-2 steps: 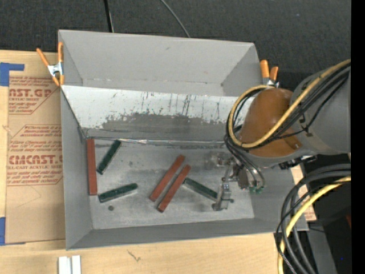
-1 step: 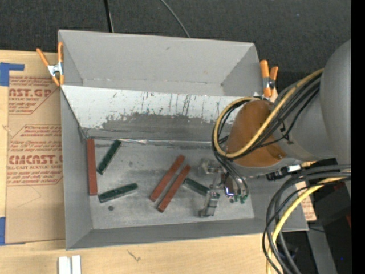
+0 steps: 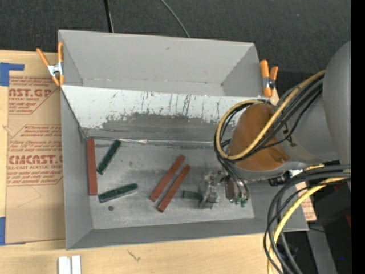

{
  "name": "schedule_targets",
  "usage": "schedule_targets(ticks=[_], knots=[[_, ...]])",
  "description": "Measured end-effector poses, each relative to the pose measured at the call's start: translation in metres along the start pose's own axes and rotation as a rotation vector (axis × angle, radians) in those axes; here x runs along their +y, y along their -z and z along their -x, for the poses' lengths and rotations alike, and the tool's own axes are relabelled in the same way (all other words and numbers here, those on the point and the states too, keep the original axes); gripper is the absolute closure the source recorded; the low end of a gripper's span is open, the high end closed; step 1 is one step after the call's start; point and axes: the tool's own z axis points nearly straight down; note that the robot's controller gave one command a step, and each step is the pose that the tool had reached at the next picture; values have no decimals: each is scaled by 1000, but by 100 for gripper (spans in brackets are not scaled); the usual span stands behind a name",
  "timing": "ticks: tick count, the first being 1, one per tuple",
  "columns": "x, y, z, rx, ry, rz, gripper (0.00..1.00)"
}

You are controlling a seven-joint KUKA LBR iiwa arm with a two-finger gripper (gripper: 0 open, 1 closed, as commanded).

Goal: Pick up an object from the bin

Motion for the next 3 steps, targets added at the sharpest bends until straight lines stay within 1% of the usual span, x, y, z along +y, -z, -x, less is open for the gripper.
schedule_targets(ticks=[3], knots=[[0,2,0,-2,0,0,100]])
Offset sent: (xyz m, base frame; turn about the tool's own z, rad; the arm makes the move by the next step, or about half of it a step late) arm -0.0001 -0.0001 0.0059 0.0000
